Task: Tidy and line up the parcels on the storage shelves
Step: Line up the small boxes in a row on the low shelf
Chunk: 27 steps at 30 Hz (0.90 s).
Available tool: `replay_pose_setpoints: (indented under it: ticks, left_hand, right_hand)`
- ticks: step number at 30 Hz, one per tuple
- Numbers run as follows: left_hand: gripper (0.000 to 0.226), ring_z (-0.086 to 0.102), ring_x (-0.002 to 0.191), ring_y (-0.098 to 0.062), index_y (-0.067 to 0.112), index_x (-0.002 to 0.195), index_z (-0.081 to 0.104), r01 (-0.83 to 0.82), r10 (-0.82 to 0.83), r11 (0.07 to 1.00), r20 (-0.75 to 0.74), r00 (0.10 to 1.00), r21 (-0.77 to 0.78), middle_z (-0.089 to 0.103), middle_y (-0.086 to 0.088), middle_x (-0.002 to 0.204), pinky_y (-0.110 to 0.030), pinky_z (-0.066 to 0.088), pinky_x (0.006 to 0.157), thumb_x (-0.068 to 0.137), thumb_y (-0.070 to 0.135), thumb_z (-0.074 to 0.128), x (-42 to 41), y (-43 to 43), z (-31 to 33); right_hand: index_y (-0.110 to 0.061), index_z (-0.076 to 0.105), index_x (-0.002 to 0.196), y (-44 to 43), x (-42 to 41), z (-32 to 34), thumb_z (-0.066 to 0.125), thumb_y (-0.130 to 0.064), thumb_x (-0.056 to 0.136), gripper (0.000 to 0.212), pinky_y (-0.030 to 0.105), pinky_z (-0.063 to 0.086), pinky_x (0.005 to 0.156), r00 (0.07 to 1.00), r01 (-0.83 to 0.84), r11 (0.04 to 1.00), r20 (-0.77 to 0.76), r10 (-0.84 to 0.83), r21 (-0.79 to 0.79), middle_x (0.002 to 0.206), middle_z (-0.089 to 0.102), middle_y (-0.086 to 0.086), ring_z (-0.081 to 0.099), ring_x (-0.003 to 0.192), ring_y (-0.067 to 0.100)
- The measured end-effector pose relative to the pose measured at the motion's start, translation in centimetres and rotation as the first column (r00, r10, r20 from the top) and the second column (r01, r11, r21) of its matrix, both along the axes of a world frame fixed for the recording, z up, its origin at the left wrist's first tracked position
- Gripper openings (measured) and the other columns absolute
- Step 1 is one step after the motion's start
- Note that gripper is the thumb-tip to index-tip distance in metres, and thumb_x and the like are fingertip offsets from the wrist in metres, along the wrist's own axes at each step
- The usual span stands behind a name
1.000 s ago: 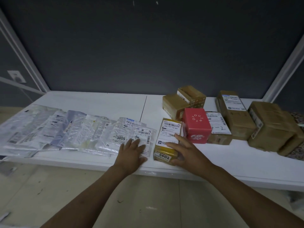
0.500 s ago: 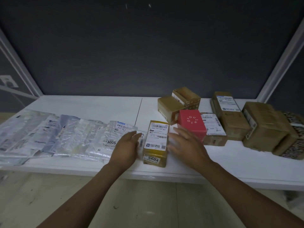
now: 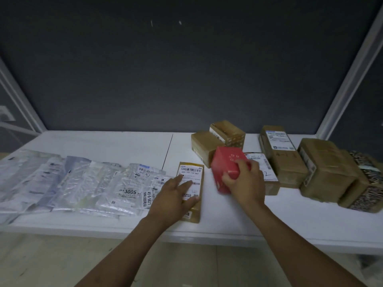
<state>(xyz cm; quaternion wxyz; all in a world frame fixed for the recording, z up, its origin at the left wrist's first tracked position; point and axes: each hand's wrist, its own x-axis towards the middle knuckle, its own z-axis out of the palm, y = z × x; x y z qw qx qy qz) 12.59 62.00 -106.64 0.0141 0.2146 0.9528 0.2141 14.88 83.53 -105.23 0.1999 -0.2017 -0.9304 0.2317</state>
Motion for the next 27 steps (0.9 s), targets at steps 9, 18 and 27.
replay_pose_setpoints:
  ticks: [9,18,27]
  left_hand:
    - [0.095,0.051,0.119,-0.006,0.03,0.153,0.009,-0.202,-0.11,0.641,0.35,0.93,0.74,0.047,0.014,0.135,-0.027,0.042,0.097,0.08,0.048,0.067,0.6,1.7,5.4]
    - [0.09,0.051,0.109,0.001,0.03,0.148,0.029,-0.077,-0.114,0.746,0.24,0.964,0.661,0.047,0.012,0.13,-0.006,0.045,0.072,0.074,0.032,0.081,1.8,2.6,6.7]
    - [0.099,0.043,0.116,-0.003,0.029,0.14,0.03,0.044,-0.083,0.789,0.035,0.996,0.613,0.034,0.009,0.128,-0.019,0.048,0.095,0.061,0.036,0.089,3.2,4.5,4.5]
  right_hand:
    - [-0.036,0.053,0.124,3.1,4.5,6.0,0.077,-0.021,0.058,0.071,0.022,0.052,0.078,0.789,-0.6,0.378,-0.443,0.425,-0.705,0.122,0.059,-0.008,0.061,0.109,0.009]
    - [-0.04,0.063,0.115,2.0,4.9,7.2,0.07,-0.015,0.084,0.041,0.047,0.057,0.083,0.927,-0.371,0.533,-0.274,0.255,-0.76,0.128,0.056,-0.006,0.062,0.104,0.014]
    - [-0.041,0.035,0.129,-1.2,6.6,6.8,0.067,-0.053,0.064,0.073,0.043,0.051,0.094,0.926,-0.302,0.338,-0.189,0.328,-0.891,0.117,0.056,-0.015,0.058,0.105,0.01]
